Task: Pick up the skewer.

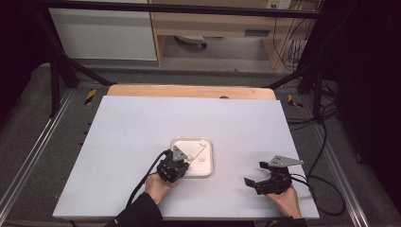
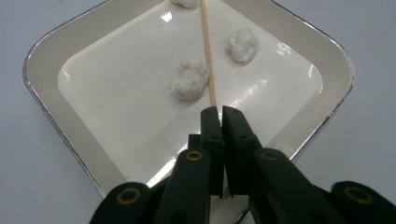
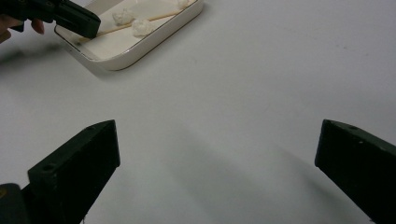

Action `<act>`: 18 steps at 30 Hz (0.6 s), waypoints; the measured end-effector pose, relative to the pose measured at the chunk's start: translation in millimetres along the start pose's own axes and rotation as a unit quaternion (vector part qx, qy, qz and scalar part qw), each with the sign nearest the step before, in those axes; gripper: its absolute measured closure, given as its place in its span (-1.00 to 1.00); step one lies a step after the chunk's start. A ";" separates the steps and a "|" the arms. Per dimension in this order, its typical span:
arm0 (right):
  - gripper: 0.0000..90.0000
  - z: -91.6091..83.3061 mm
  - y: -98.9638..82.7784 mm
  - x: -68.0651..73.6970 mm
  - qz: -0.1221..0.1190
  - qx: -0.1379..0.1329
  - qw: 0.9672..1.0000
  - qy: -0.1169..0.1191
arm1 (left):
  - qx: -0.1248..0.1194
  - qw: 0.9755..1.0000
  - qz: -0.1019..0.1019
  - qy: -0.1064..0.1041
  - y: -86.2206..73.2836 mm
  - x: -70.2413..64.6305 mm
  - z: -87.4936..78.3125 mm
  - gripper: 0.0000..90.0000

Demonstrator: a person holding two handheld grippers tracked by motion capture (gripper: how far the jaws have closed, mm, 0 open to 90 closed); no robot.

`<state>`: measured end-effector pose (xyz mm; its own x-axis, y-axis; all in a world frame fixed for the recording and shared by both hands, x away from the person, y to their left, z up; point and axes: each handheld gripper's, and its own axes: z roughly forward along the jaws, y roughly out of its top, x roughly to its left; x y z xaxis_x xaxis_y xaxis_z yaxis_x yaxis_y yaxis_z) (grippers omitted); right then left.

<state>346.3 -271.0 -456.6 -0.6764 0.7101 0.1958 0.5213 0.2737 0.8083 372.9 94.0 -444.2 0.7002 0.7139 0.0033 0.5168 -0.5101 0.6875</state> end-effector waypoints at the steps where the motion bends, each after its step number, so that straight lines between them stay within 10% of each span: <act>1: -0.99 0.0 0.0 0.0 0.000 0.000 1.000 0.000 | -0.001 1.000 0.001 0.000 -0.3 0.0 0.0 0.94; 18: -0.99 0.4 -0.2 0.3 -0.002 0.002 1.000 0.001 | -0.021 1.000 -0.006 -0.012 -1.9 4.3 -3.0 0.95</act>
<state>346.2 -270.6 -456.9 -0.6795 0.7077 0.1934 0.5205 0.2793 0.8069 373.4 99.4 -443.3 0.7054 0.7085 -0.0222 0.5050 -0.4804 0.7171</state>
